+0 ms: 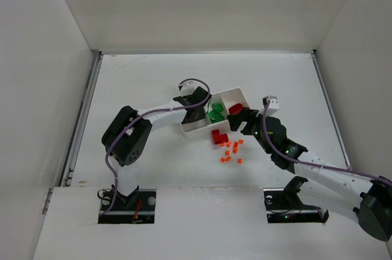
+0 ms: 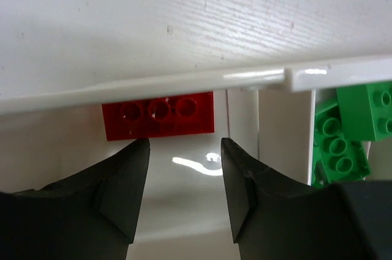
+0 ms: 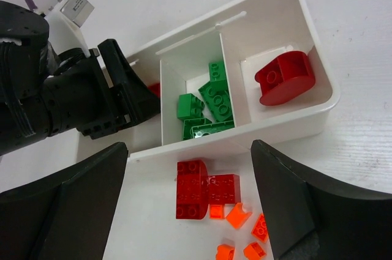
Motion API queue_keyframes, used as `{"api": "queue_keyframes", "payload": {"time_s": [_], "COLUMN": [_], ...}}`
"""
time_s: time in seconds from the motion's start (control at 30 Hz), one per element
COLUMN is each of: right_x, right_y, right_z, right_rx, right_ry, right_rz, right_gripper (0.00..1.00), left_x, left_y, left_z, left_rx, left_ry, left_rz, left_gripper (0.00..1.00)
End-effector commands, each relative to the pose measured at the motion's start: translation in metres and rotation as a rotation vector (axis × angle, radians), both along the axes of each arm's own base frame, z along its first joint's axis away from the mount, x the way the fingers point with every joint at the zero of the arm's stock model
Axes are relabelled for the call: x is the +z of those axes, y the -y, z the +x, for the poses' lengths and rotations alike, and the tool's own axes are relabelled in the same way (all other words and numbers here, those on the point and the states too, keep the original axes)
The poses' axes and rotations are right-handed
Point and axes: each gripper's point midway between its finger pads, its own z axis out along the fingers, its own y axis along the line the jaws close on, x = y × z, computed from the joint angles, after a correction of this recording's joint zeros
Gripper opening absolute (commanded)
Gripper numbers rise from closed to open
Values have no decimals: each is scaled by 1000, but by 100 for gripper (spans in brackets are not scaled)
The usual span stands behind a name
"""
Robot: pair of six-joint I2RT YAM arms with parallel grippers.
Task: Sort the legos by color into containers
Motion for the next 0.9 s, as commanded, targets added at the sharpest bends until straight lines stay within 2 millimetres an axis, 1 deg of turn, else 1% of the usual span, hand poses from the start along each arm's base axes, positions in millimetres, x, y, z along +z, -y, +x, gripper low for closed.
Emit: {"api": "queue_keyframes", "payload": {"time_s": [0.0,0.07,0.13,0.23,0.27,0.33,0.4,0.5,0.67,0.73,0.87], "right_x": [32,31,31,31,31,31,32,32,33,34,37], "right_y": [-9,-9,-9,-8,-8,-7,-7,-7,-5,-3,5], "right_z": [5,5,6,6,6,5,5,4,4,3,4], "right_rx": [12,12,10,9,7,7,7,9,6,1,-17], "right_ry": [80,79,79,79,79,81,84,85,89,94,106], "right_rz": [57,56,55,55,55,57,59,60,64,68,77], "right_gripper": [88,89,89,89,89,89,89,89,89,89,89], "left_x": [-5,-12,-16,-21,-22,-17,-8,12,52,69,87], "left_y": [-8,-9,-9,-10,-11,-13,-13,-9,4,7,5], "left_z": [10,13,16,20,20,22,25,27,23,20,16], "left_rx": [51,58,59,53,50,46,39,15,-52,-72,-85], "left_ry": [42,49,59,64,65,77,97,136,215,249,277], "left_rz": [20,31,39,43,47,48,40,30,16,16,13], "left_gripper": [48,48,45,32,26,19,14,11,8,8,8]}}
